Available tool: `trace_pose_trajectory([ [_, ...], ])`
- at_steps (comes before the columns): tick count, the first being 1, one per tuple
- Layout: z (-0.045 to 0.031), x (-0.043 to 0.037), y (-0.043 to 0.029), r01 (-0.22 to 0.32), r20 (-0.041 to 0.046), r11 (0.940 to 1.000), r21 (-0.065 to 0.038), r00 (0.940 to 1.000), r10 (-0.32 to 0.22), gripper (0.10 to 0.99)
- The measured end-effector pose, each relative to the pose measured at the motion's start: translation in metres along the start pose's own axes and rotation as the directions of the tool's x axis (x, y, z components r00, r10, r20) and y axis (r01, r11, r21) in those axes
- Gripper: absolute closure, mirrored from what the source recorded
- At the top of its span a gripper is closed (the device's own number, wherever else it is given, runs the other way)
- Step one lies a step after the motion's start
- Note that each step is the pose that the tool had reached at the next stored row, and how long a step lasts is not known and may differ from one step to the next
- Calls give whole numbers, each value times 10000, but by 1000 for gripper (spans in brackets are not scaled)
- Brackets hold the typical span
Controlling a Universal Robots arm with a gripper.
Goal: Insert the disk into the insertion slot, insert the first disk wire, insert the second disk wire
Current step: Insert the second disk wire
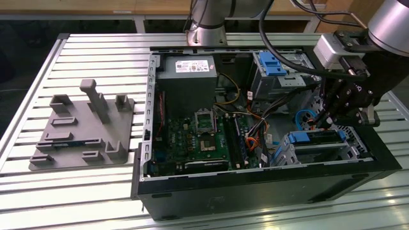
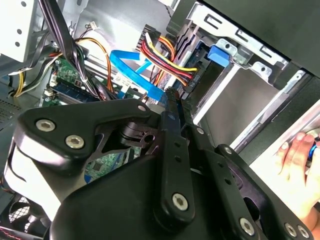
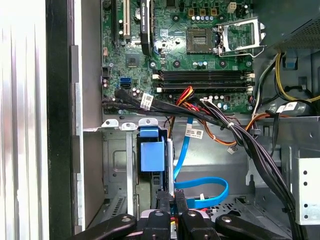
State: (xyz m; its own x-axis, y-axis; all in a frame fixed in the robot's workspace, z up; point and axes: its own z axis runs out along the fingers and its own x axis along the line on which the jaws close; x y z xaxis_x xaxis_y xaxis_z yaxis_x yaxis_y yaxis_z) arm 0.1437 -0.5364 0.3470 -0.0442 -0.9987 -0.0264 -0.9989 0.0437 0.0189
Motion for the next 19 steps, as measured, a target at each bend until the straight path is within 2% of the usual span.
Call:
trace_pose_trajectory([
  [14, 29, 21, -9, -81, 0, 10000, -6, 10000, 81, 925],
  [19, 36, 36, -26, -124, -4, 9999, -108, 9999, 124, 925],
])
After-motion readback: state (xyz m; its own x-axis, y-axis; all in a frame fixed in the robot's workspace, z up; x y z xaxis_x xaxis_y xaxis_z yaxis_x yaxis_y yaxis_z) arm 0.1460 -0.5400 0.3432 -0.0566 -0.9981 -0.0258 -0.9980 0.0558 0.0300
